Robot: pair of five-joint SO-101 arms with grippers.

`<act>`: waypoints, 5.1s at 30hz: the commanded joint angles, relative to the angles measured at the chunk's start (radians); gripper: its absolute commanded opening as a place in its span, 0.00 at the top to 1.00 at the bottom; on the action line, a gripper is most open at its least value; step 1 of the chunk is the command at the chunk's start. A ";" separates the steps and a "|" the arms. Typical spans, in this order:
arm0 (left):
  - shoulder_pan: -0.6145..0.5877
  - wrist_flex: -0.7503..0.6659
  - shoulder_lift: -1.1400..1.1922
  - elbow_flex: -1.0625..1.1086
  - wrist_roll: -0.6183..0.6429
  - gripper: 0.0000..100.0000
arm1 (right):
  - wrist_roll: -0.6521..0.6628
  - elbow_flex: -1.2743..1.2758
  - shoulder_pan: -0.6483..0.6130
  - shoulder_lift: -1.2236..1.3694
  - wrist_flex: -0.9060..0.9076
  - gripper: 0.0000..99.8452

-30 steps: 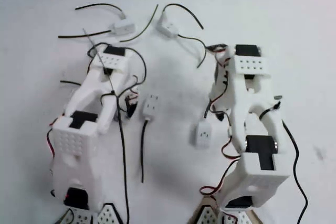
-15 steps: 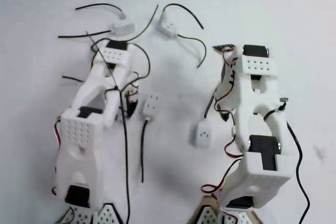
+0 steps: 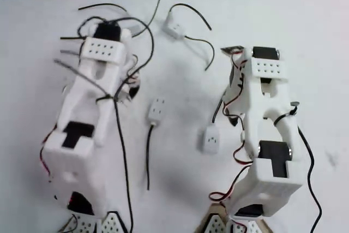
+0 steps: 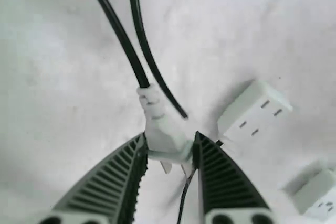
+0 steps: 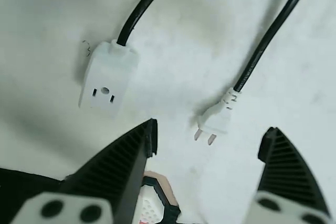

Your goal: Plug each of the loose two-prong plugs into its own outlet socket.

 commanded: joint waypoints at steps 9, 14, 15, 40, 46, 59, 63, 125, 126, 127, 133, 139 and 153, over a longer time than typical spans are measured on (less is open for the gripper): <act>-0.414 -0.167 -0.282 0.319 -1.054 0.98 | 0.048 -0.005 0.001 -0.042 0.007 0.69; -0.613 -0.338 -0.206 0.384 -1.284 0.98 | 0.052 -0.003 0.005 -0.042 0.005 0.69; -0.650 -0.361 -0.182 0.384 -1.332 0.98 | 0.054 -0.002 0.007 -0.042 0.005 0.69; -0.805 -0.454 -0.005 0.384 -1.626 0.83 | 0.140 0.072 -0.001 -0.042 -0.012 0.69; -0.762 -0.462 -0.022 0.385 -1.364 0.83 | 0.146 0.072 -0.001 -0.042 -0.015 0.69; -0.796 -0.456 0.027 0.393 -1.338 0.84 | 0.147 0.072 -0.001 -0.042 -0.013 0.69; -0.800 -0.456 0.099 0.384 -1.338 0.84 | 0.147 0.072 0.004 -0.042 -0.010 0.69; 0.242 -0.160 -0.529 0.005 0.605 0.98 | 0.046 0.032 -0.028 -0.053 0.021 0.69; 0.236 -0.164 -0.547 0.006 0.655 0.98 | 0.046 0.032 -0.028 -0.053 0.021 0.69; 0.220 -0.166 -0.570 0.008 0.706 0.98 | 0.046 0.031 -0.030 -0.053 0.021 0.69; 0.137 -0.166 -0.753 0.012 0.879 0.98 | 0.043 -0.006 -0.079 -0.059 0.022 0.69; 0.047 -0.166 -0.938 0.015 0.895 0.98 | -0.014 -0.034 -0.153 -0.122 0.022 0.69; -0.124 -0.489 -1.181 0.430 1.100 0.97 | -0.011 -0.032 -0.278 -0.469 0.027 0.69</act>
